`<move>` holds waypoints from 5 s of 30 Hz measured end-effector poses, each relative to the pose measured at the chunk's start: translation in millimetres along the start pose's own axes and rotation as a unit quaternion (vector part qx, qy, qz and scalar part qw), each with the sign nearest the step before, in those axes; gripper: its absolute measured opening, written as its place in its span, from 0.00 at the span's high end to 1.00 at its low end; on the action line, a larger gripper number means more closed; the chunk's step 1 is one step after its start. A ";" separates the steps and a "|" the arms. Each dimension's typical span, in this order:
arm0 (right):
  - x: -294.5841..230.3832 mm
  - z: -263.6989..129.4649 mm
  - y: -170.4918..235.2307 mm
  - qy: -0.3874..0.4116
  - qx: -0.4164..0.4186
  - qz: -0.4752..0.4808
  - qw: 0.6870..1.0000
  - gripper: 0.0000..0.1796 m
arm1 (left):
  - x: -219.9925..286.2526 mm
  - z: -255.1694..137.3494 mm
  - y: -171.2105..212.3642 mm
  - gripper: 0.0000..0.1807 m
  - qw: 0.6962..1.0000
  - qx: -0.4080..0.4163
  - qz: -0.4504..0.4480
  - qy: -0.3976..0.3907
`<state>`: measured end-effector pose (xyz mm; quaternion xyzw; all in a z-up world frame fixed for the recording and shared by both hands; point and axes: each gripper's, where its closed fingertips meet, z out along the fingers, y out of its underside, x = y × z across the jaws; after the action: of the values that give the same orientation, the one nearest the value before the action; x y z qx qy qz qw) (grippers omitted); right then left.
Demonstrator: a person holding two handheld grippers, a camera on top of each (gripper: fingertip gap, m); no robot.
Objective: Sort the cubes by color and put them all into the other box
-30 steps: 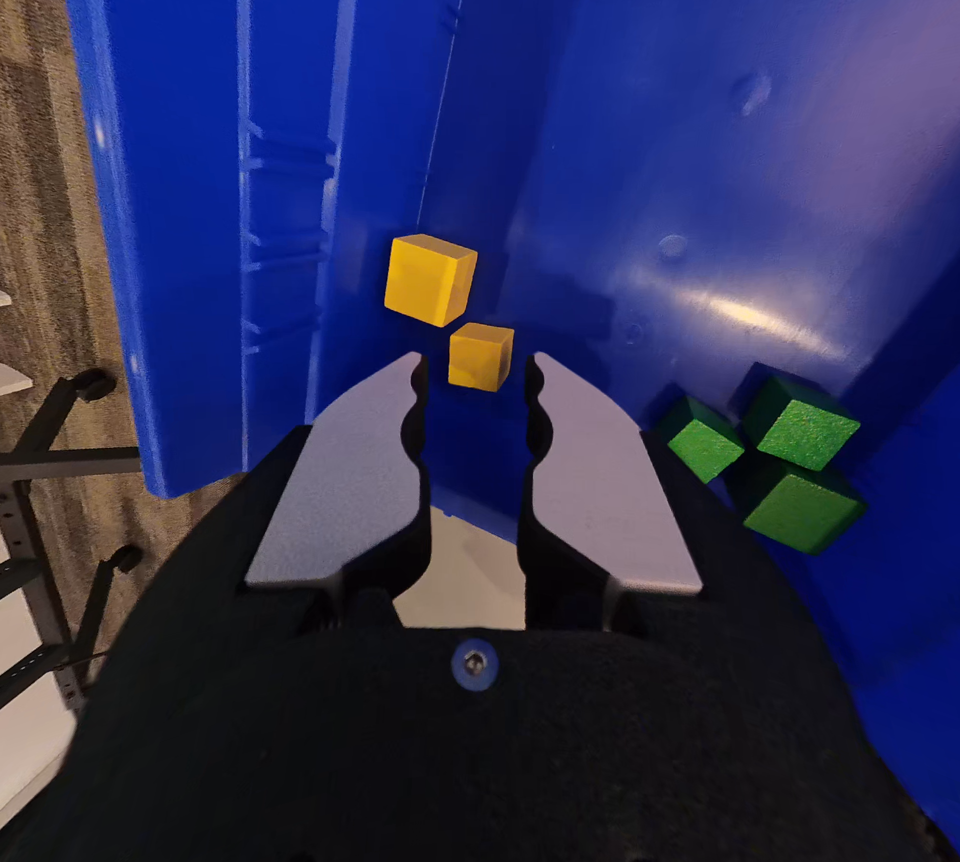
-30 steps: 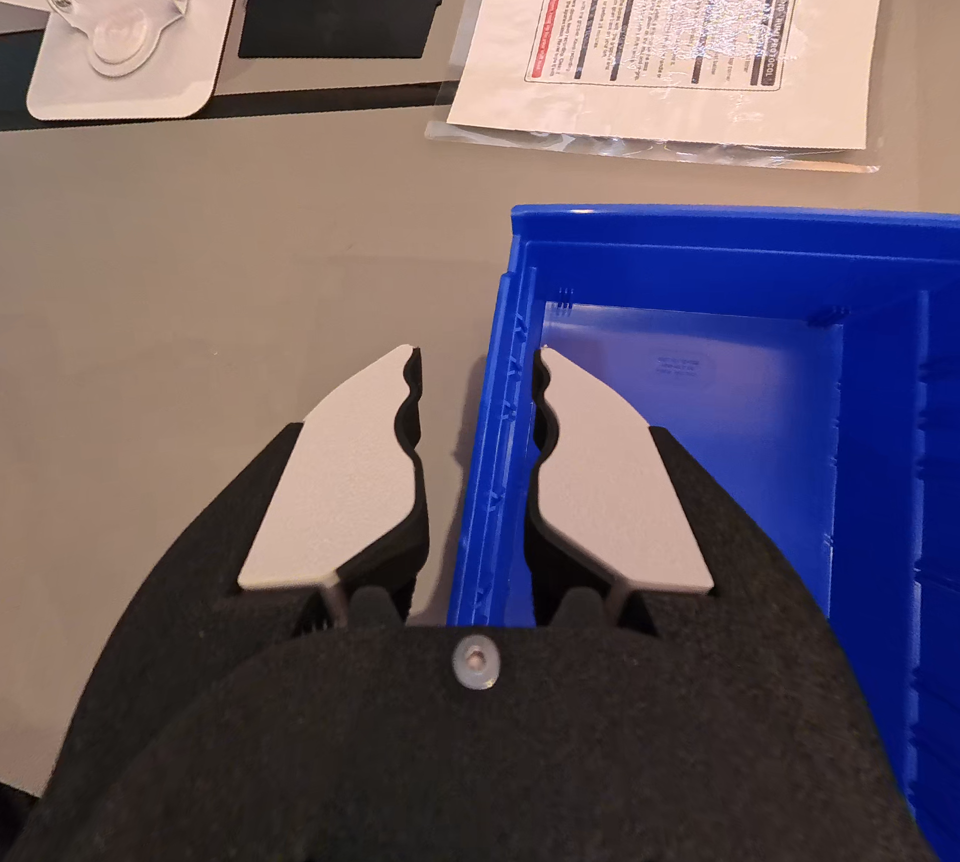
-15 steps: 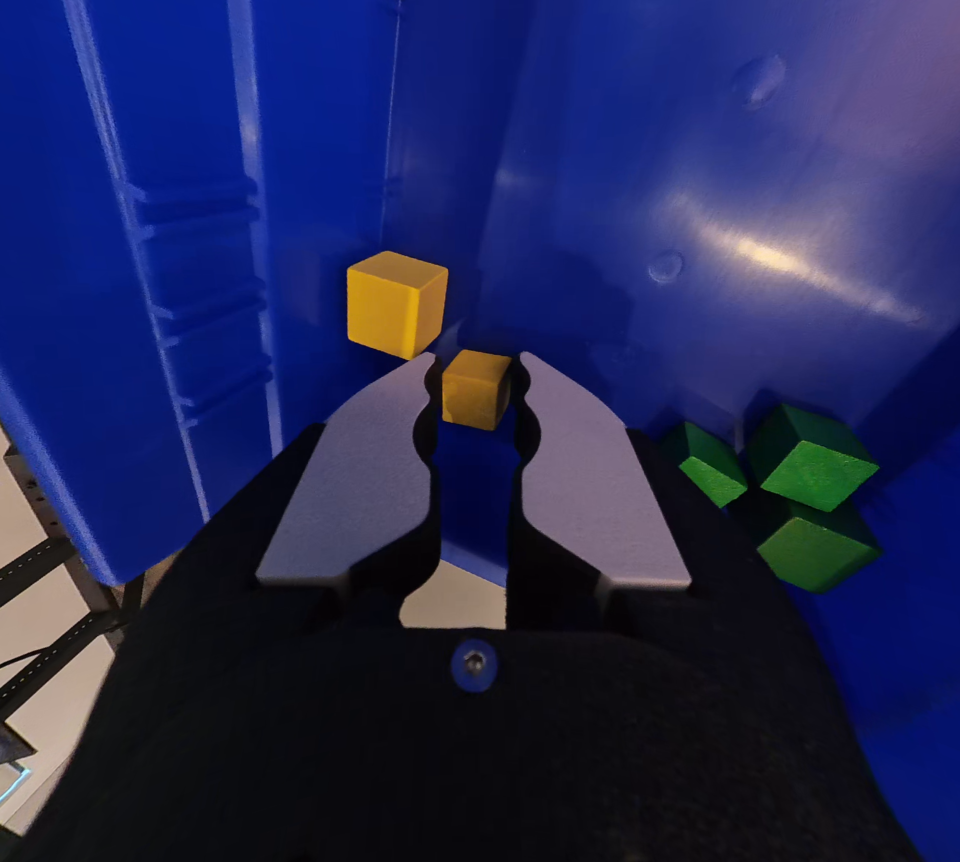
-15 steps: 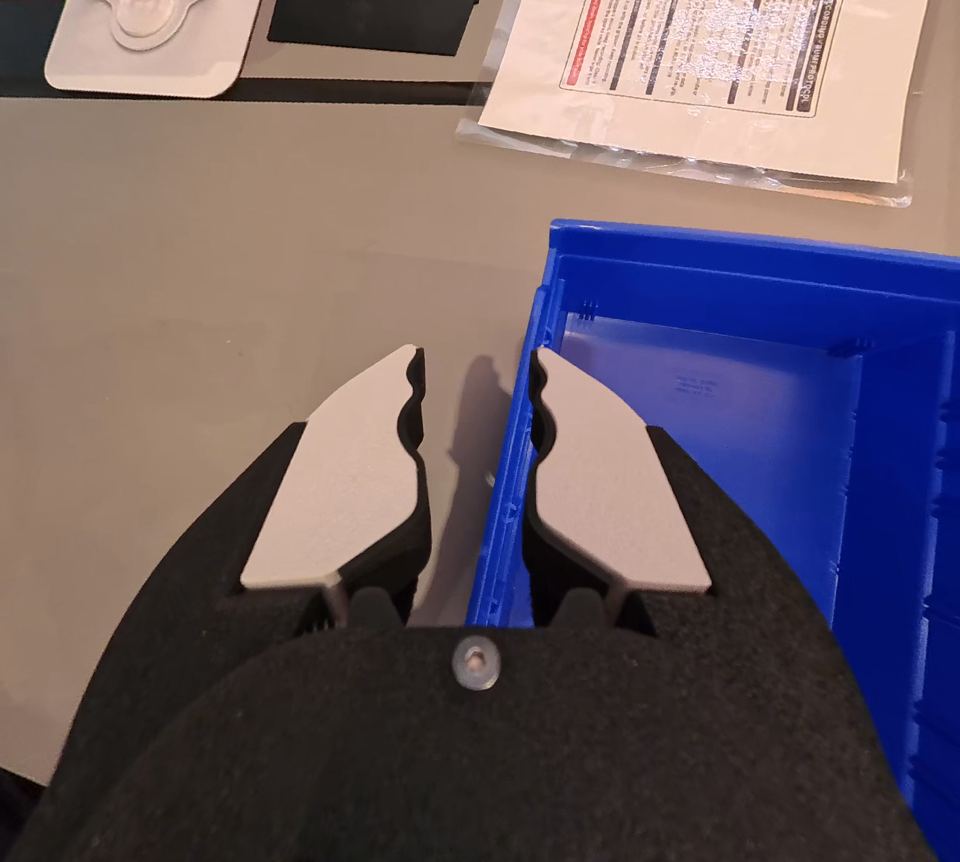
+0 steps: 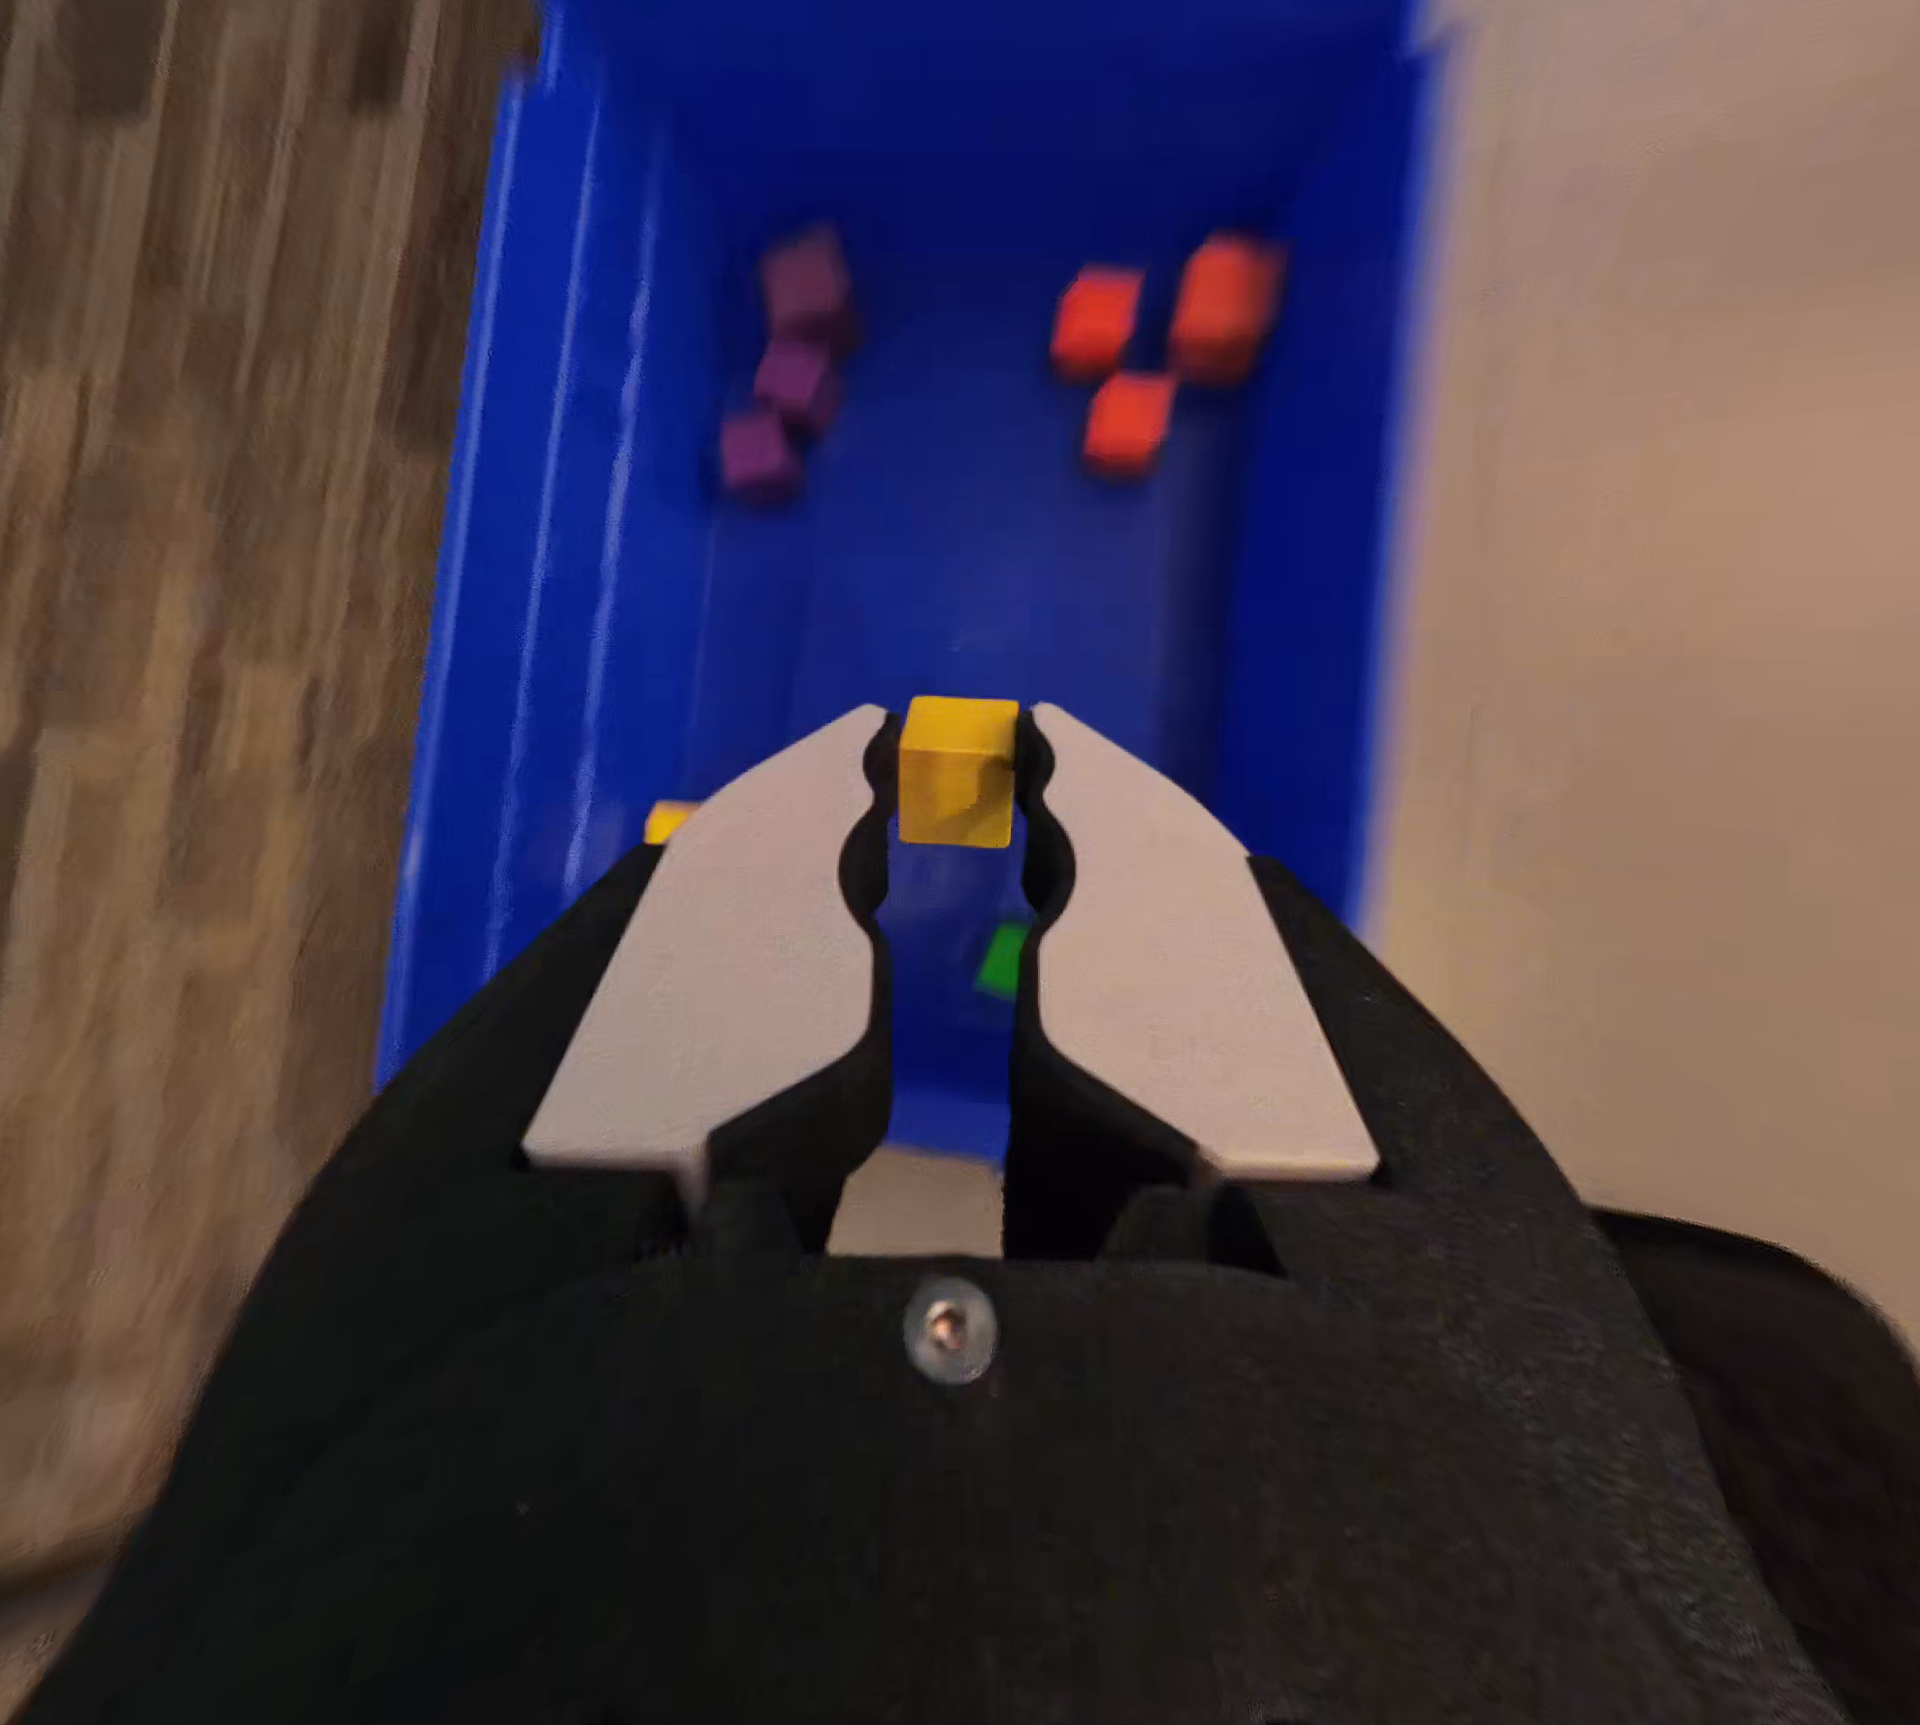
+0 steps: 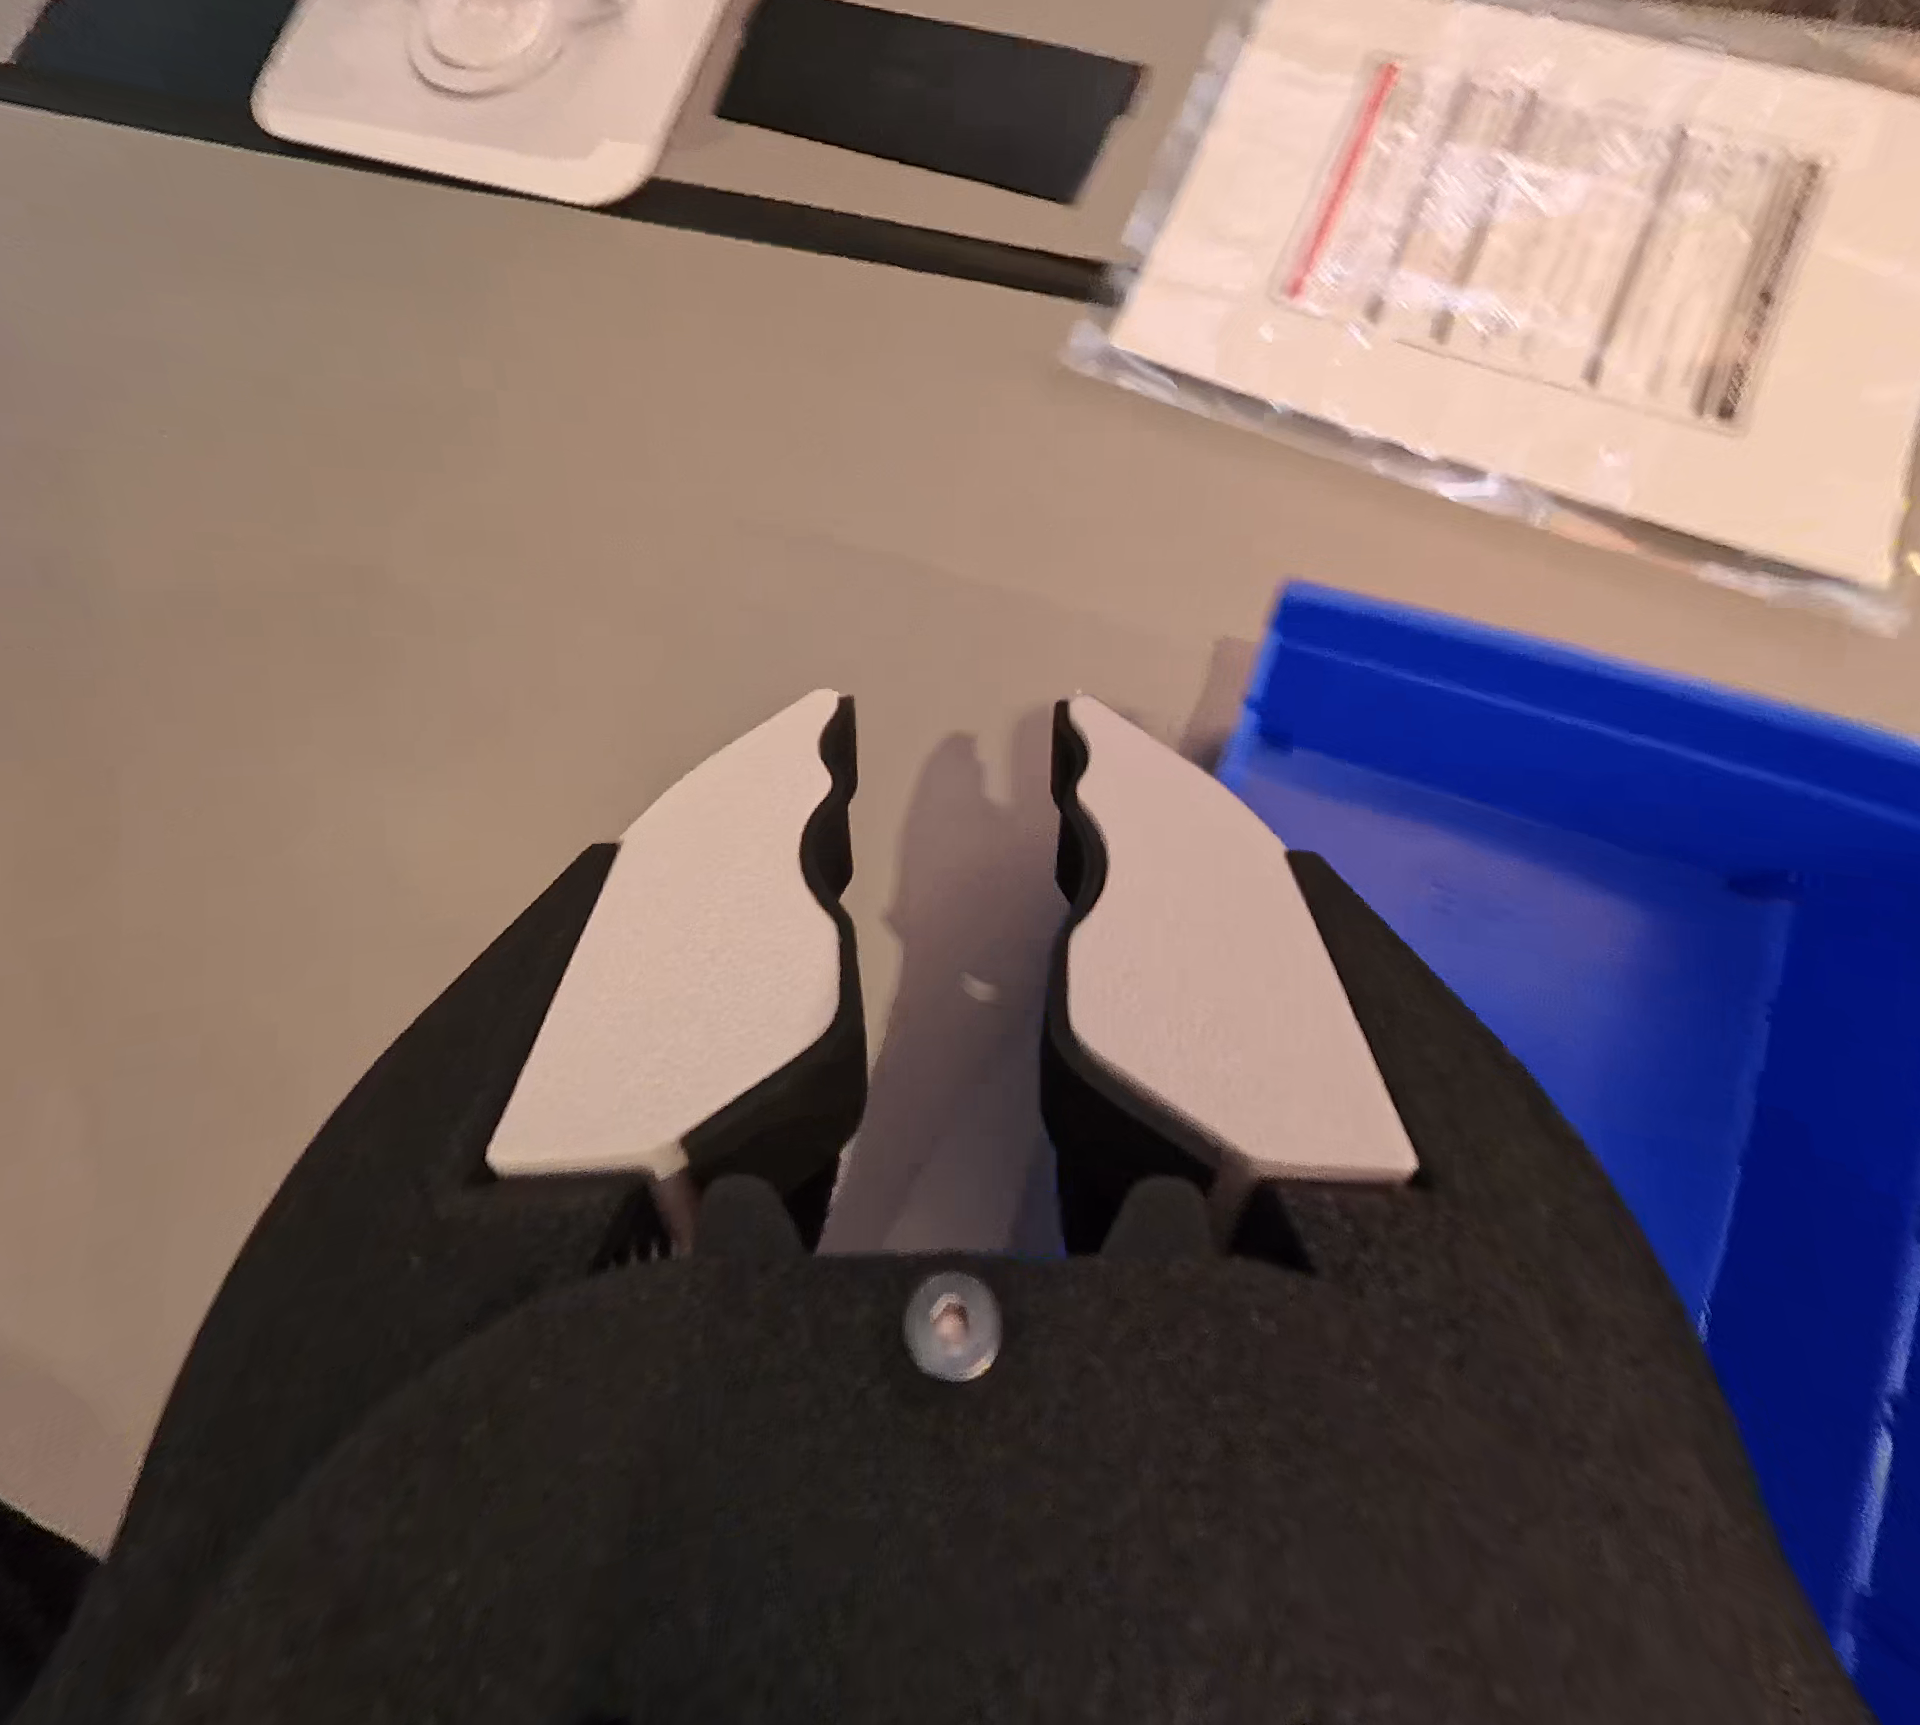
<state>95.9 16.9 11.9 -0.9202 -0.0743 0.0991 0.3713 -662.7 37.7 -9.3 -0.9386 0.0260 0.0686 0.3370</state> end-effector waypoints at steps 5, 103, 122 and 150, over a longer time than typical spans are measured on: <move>-84.1 3.0 -44.7 -0.093 0.072 -0.122 0.986 0.81 | 133.8 -86.5 -74.5 0.88 0.933 0.231 0.119 0.251; 24.9 -21.8 3.0 0.152 -0.027 -0.091 0.984 0.80 | -33.9 104.3 -67.3 0.87 0.979 -0.009 0.178 -0.101; 18.3 -15.9 0.2 0.137 -0.032 -0.100 0.985 0.80 | -70.7 196.9 -41.1 0.79 0.964 -0.190 0.085 -0.163; -176.8 8.1 -72.2 -0.074 0.159 -0.402 0.899 0.81 | 180.1 -47.7 -130.6 0.85 0.890 0.189 0.033 0.413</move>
<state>-81.9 36.5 79.1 -0.7308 -0.4487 0.0201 0.5140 -466.9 107.7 83.0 -0.7995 0.2061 -0.3202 0.4645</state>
